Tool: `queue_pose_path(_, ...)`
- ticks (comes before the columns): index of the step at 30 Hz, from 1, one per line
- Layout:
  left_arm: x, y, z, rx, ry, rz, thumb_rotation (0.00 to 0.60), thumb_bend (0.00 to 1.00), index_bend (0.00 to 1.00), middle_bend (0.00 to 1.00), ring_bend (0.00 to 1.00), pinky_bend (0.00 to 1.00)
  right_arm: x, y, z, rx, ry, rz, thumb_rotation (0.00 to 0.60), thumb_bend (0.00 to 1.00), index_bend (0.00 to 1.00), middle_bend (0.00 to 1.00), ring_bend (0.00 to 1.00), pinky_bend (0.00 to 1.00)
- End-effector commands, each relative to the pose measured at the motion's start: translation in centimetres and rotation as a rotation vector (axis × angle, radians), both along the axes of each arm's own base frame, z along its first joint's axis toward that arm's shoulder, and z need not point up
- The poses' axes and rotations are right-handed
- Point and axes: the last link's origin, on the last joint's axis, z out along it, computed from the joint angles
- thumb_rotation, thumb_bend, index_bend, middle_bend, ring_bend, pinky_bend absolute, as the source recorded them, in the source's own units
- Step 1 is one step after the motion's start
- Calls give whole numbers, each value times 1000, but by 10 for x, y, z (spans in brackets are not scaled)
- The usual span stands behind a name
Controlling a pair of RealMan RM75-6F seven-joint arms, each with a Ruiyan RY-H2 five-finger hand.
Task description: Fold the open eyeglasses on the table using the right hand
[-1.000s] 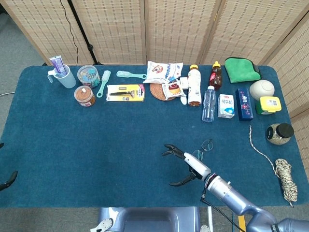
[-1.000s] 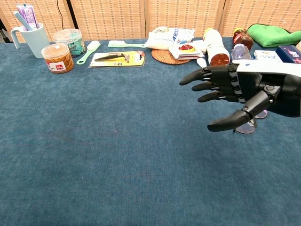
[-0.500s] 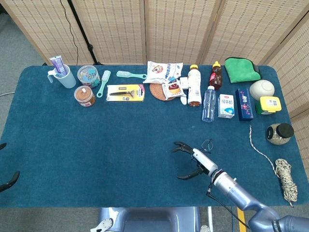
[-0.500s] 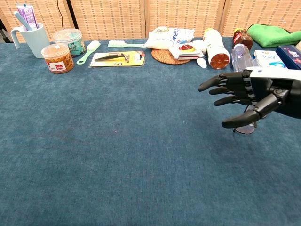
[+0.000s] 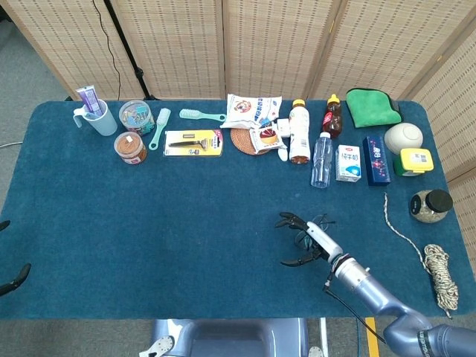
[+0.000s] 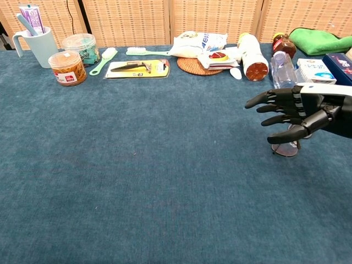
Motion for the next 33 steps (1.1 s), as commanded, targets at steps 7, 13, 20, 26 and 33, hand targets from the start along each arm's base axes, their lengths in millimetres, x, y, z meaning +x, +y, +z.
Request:
queue_pose_path(7,1,0,1,3,2,-2,539,255,144,45,29,0,-12,-7,-4,0,-19,-52,600,82,274,84,22,107)
queue_pose_path(13,3,-1,2,8,3,-5,540,256,144,45,29,0,-21,-8,-8,-4,-25,-78,600,82,284,88,25,107)
queue_pose_path(20,4,-2,4,12,3,-8,538,255,145,45,29,0,-27,-8,-10,-15,-44,-98,600,82,291,89,28,107)
queue_pose_path(26,5,-3,6,17,7,-9,539,255,144,45,29,0,-32,-7,-12,-19,-65,-121,600,82,300,91,29,106)
queue_pose_path(33,6,-4,7,22,10,-10,539,255,145,45,29,0,-38,-7,-15,-25,-84,-142,600,82,306,93,32,107)
